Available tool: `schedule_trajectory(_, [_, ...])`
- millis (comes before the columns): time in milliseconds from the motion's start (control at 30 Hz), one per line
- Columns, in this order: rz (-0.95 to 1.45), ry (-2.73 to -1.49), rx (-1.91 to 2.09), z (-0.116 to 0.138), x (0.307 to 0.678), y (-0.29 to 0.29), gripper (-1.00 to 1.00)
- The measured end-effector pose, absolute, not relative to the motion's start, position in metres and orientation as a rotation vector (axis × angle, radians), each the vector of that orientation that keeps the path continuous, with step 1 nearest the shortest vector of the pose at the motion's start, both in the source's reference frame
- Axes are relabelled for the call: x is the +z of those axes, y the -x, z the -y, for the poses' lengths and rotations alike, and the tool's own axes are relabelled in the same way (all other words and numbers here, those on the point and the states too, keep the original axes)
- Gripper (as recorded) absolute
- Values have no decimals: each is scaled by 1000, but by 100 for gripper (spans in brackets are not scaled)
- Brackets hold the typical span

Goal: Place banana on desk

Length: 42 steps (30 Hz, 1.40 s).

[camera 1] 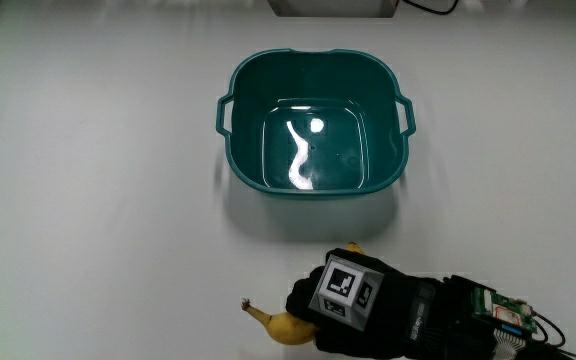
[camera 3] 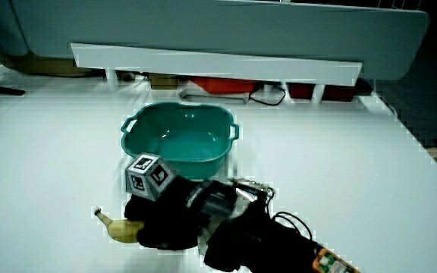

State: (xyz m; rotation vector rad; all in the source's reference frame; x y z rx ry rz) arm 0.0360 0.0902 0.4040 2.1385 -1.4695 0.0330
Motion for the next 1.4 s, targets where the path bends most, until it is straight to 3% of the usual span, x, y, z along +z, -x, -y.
schedule_trajectory(233, [1463, -2083, -5, -101, 423, -33, 0])
schedule_trajectory(933, [1386, -2136, -123, -113, 431, -29, 0])
schedule_trajectory(1233, [1386, -2132, -132, -116, 441, -35, -45])
schedule_trajectory(1400, [1318, -2244, 82, -107, 436, -54, -70])
